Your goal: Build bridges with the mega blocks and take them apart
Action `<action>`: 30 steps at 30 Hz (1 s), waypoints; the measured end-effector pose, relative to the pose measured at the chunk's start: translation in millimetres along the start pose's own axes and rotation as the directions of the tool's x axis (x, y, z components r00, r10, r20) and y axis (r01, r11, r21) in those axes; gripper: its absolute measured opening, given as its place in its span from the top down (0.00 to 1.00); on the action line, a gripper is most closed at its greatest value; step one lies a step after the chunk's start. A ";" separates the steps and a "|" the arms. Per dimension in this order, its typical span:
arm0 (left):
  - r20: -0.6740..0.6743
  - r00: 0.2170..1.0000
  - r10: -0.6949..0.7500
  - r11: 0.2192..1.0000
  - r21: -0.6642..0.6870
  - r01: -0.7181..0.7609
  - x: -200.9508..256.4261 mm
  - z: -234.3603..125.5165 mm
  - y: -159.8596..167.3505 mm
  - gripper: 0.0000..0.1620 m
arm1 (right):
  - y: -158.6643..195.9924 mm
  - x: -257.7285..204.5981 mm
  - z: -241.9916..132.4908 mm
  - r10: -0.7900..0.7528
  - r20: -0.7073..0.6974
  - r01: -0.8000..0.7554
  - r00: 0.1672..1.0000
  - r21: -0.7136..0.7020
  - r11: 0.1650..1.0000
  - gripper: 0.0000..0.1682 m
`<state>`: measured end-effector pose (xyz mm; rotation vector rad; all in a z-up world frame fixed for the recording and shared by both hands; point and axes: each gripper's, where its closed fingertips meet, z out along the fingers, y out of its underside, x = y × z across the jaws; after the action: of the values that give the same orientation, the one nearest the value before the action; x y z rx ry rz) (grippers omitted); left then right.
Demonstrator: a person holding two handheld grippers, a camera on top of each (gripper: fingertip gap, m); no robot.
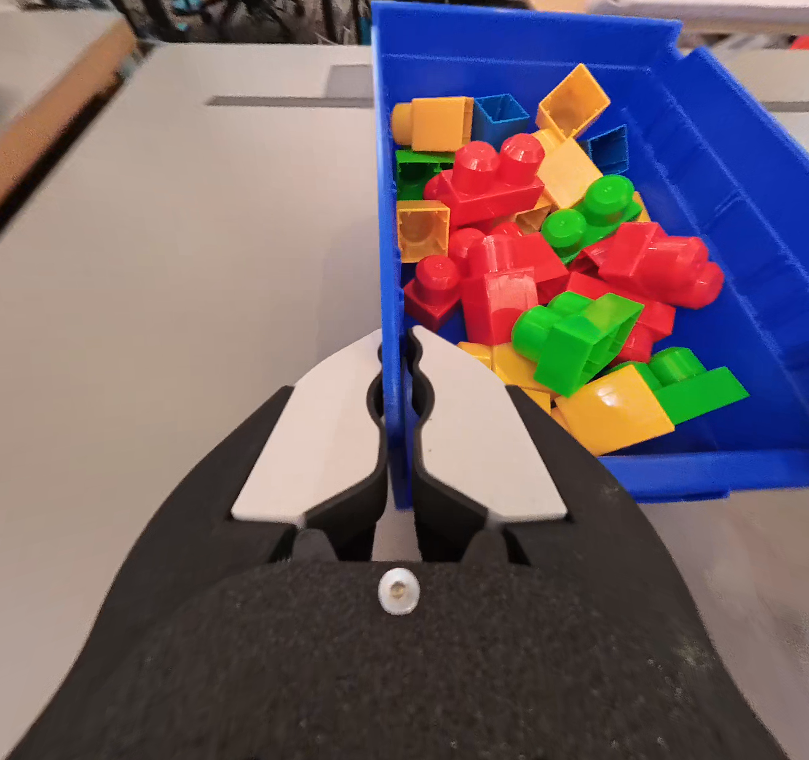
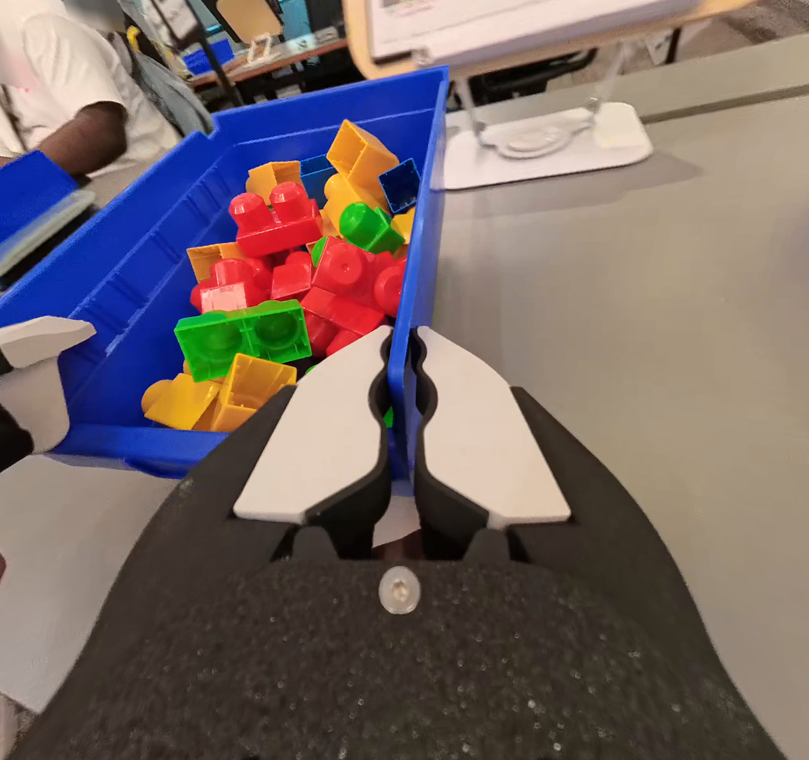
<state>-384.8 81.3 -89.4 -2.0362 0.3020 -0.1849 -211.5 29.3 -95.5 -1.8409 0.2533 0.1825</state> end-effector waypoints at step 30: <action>-0.287 0.951 -0.116 0.959 0.219 0.183 -69.4 -49.8 -44.5 0.63 | 16.5 -3.1 -54.0 -0.438 0.432 0.503 0.788 -0.041 0.863 0.77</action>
<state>-458.1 79.1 -27.0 -1.7888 0.2787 -0.5736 -219.2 -26.8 -94.8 -1.9083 -0.5356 0.2364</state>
